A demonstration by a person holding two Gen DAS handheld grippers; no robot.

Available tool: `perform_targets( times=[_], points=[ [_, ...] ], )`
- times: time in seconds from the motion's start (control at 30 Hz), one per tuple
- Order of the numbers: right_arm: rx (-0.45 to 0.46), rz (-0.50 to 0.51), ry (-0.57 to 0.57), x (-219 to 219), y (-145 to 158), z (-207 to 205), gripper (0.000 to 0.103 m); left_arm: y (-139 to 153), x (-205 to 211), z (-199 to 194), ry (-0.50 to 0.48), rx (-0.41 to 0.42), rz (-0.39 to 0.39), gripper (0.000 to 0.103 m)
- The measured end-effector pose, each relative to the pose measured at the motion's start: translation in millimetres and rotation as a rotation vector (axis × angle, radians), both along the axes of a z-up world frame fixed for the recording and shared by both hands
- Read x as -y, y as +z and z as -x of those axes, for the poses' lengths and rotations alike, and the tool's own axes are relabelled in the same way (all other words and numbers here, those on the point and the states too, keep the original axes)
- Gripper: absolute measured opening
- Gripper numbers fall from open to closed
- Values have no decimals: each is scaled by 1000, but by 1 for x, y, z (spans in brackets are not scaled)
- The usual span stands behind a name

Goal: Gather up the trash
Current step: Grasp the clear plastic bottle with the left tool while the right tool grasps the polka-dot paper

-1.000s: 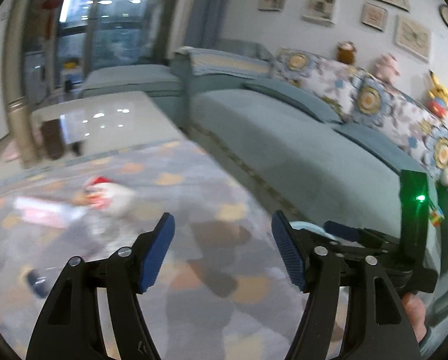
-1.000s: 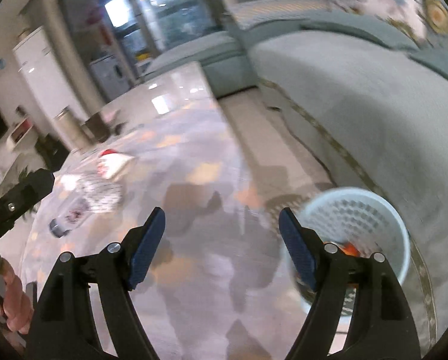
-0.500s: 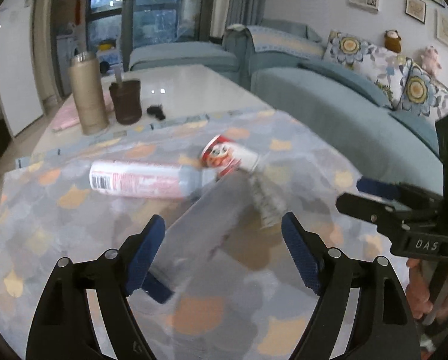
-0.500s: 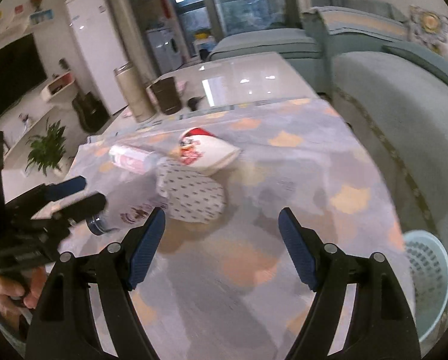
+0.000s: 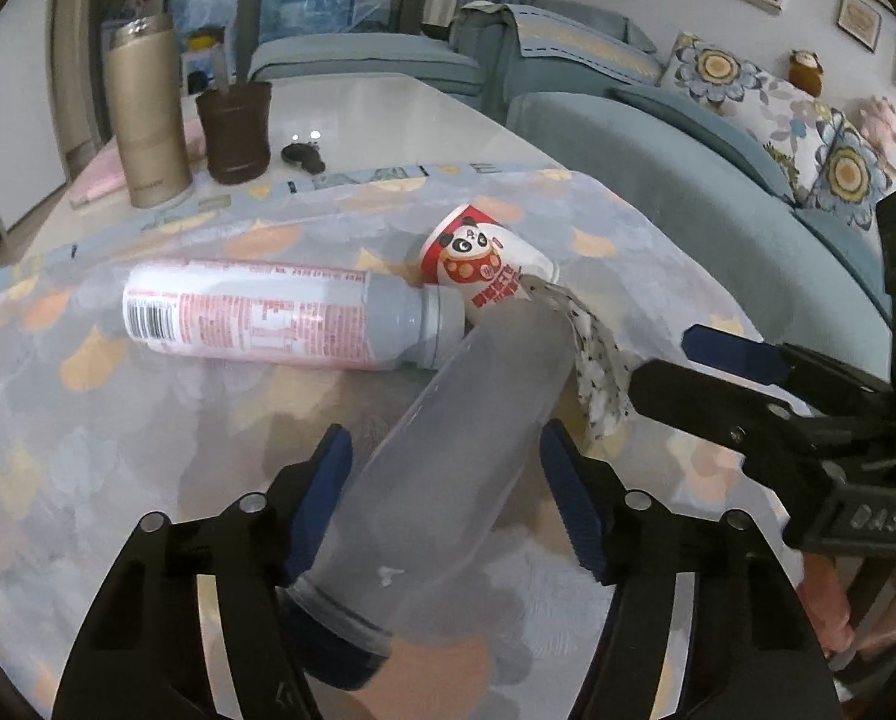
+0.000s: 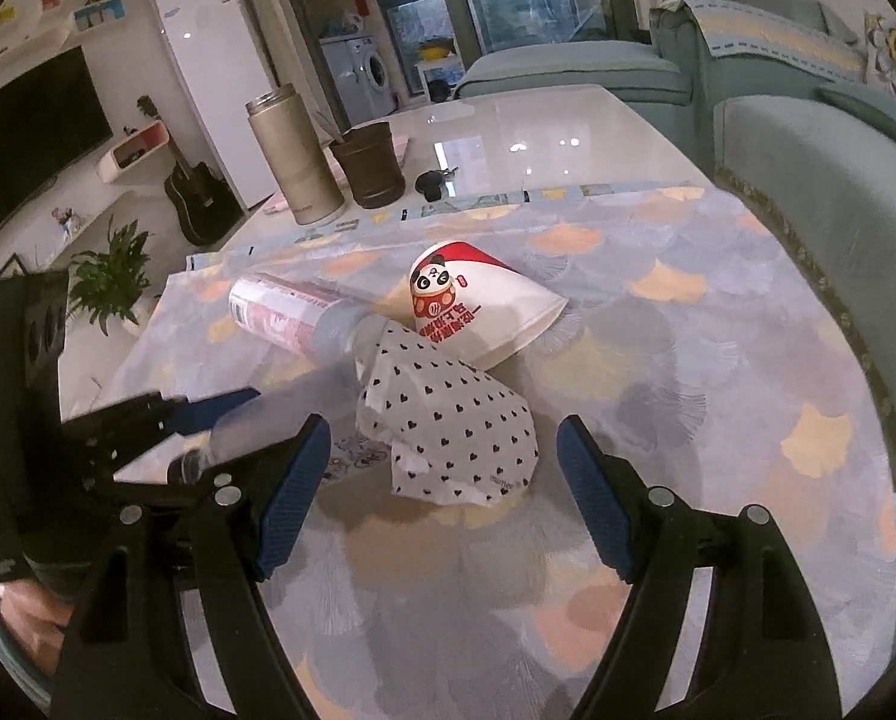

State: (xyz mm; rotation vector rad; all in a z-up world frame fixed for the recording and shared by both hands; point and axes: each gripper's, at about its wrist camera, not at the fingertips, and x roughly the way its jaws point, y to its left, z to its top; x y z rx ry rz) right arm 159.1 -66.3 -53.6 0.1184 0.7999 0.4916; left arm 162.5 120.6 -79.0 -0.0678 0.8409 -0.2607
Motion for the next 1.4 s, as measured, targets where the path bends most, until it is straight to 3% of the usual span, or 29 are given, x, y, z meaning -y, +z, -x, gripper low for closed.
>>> perform_targets(
  times=[0.13,0.4,0.5,0.6,0.67,0.77,0.87,0.97,1.07,1.23,1.4],
  points=[
    [-14,-18,4,-2,-5,-7,74,0,2,12,22,-13,32,54],
    [-9,1,12,-18,-2,-19,73,1,4,32,93,-119,128,53],
    [-25,20,20,-26,-7,-30,61,0,11,37,70,-126,124,51],
    [-38,11,3,-23,-8,-37,36,-1,19,36,31,-120,103,61],
    [-51,-4,9,-19,-11,-40,32,-3,24,35,17,-117,87,67],
    [-25,24,-3,-13,-14,-38,17,-9,36,28,10,-125,33,66],
    [-4,34,-18,-6,-15,-33,9,-13,42,23,21,-125,10,54],
    [13,31,-41,6,-13,-26,6,-14,41,24,48,-118,38,52],
    [31,19,-60,20,-7,-17,5,-8,36,31,49,-97,119,50],
    [87,5,-102,56,18,7,5,21,41,40,39,-35,207,49],
    [135,-9,-176,106,45,33,5,55,72,49,-8,26,235,49]
  ],
)
